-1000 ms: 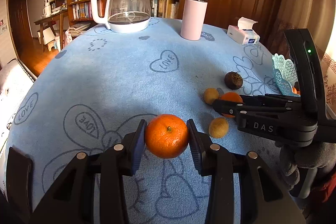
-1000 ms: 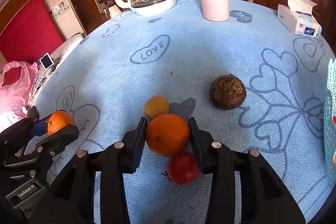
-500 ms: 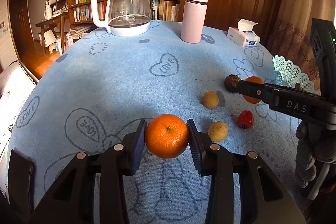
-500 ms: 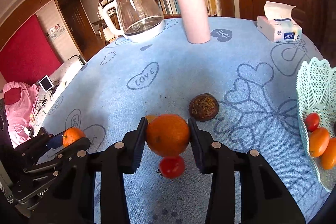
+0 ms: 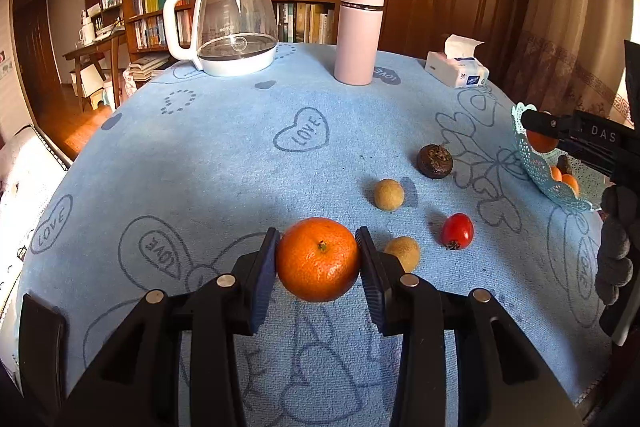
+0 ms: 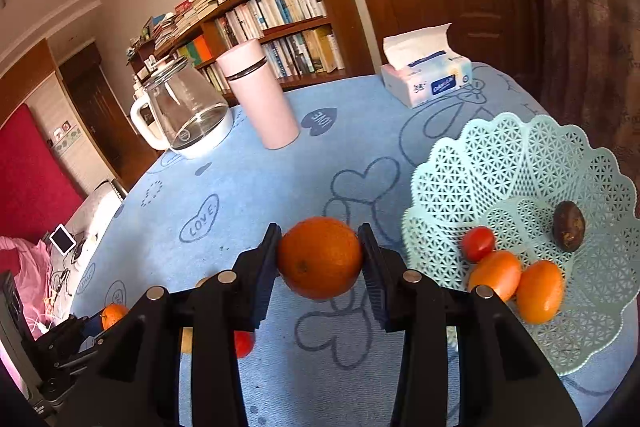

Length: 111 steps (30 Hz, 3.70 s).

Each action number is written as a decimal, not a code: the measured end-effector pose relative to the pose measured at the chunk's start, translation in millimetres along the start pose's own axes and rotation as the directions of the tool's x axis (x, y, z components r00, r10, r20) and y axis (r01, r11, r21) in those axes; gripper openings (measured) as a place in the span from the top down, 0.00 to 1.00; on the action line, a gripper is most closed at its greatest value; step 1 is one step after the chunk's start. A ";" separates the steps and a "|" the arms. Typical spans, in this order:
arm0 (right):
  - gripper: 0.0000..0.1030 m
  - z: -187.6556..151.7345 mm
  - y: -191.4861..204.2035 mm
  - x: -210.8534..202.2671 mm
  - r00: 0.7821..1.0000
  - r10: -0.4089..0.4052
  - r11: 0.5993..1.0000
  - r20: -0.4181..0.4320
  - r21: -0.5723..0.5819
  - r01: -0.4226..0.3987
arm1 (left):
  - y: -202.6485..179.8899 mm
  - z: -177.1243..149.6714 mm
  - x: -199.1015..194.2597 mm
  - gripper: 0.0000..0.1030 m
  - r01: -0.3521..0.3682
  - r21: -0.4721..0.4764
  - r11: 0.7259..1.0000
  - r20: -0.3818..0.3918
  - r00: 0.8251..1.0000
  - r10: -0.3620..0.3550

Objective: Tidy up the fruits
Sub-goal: 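Carry the large orange into the basket and open the right tool, then lower the held orange into the basket and open the left tool, then withdraw the left tool from the basket back over the table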

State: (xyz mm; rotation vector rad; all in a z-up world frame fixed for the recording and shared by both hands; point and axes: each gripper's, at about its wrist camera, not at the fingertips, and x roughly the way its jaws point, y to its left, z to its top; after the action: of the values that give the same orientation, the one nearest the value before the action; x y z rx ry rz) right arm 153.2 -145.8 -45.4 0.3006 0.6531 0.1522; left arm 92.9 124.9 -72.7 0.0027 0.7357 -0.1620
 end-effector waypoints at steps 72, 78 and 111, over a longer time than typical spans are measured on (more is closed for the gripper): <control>0.28 -25.5 -136.7 -81.9 0.848 -0.484 0.856 0.216 0.317 0.408 | -214.9 72.1 56.9 0.61 0.196 0.348 0.917 0.022 0.976 -0.216; 0.28 -25.1 -139.6 -83.2 0.847 -0.485 0.854 0.216 0.324 0.407 | -232.9 77.8 71.6 0.61 0.227 0.352 0.908 -0.004 0.971 -0.241; 0.28 -24.7 -138.5 -83.7 0.853 -0.473 0.861 0.220 0.323 0.393 | -229.7 69.2 104.3 0.25 0.075 0.387 0.919 0.007 0.996 -0.084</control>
State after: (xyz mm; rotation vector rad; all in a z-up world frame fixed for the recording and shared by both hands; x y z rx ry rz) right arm 78.4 -290.6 -60.5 0.4170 0.4297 -0.4204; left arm 181.2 -121.2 -78.6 0.3480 0.6712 -0.3836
